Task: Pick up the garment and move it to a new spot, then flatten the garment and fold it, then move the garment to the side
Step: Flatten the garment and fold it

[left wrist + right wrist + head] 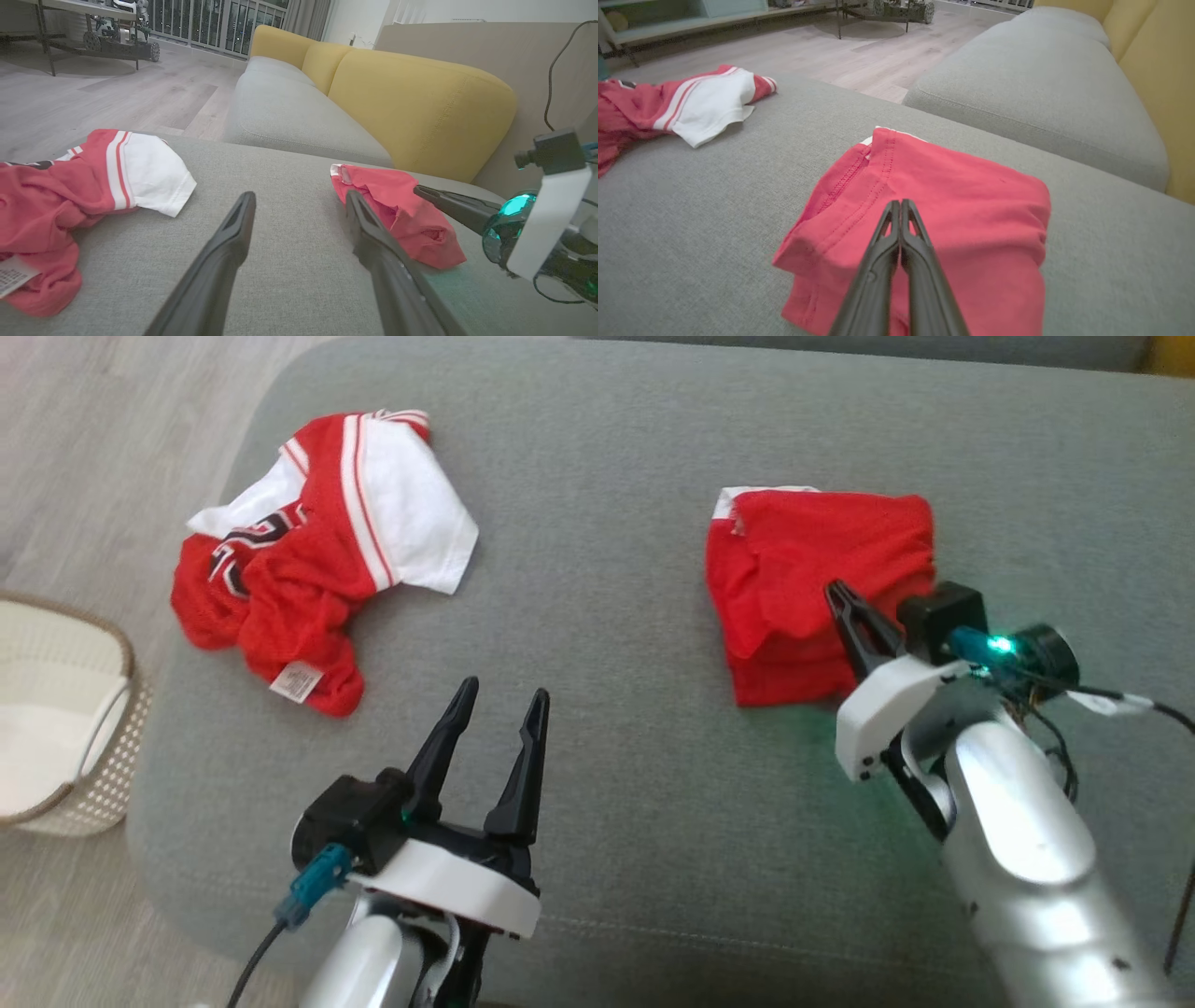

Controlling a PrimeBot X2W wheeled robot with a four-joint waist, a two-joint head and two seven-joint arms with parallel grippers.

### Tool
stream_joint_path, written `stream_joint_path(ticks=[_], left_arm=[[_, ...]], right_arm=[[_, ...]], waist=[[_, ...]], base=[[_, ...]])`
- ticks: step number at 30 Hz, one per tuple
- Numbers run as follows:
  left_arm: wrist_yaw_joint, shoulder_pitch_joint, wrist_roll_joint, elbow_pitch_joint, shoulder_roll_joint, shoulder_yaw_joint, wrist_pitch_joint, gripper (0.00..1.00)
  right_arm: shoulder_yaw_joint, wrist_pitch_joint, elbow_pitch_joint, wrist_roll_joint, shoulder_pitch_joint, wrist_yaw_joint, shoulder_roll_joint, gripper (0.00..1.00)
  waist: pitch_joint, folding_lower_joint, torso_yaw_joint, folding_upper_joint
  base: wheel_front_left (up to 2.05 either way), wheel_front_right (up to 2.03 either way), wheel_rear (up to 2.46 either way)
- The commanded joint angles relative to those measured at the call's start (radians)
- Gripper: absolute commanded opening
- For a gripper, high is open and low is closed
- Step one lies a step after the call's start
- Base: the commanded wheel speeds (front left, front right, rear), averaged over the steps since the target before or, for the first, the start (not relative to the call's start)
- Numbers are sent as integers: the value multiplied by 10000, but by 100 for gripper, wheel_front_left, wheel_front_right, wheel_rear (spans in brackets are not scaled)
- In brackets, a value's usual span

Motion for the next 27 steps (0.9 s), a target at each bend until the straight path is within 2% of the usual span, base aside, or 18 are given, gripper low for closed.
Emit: stream_joint_path(ticks=[1,6,8,10,13,19,23,27], left_arm=[[-28,-476,-10,-396,54,234,-53,100],[-5,-580,-84,-362,54,191,-53,100],[2,-588,-109,-328,54,164,-53,100],[-2,-601,-144,-300,54,122,-53,100],[-1,-593,-160,-270,54,108,-53,100],[54,-535,-109,-316,54,204,-53,100],[74,-517,-88,-370,54,212,-53,100],[92,-494,-87,-448,54,210,-53,100]], right_arm=[[129,-416,164,-625,-759,-4,27,0],[-844,-971,1701,-2534,-1222,-4,129,0],[-1175,-1050,2291,-2843,-1233,-4,206,0],[-834,-1204,3004,-2239,-1209,-4,227,0],[536,-1441,3662,-567,-1138,-4,232,0],[2970,-1796,2917,2159,-902,-4,235,0],[3125,-1890,2432,2623,-1027,-4,235,0],[1709,-1913,2365,1616,-1447,-4,236,0]], waist=[[110,0,190,0],[185,0,527,0],[175,0,648,0],[155,0,785,0],[119,0,877,0],[67,0,722,0],[56,0,601,0],[71,0,516,0]], base=[[0,0,0],[0,0,0],[0,0,0],[0,0,0],[0,0,0],[0,0,0],[0,0,0],[0,0,0]])
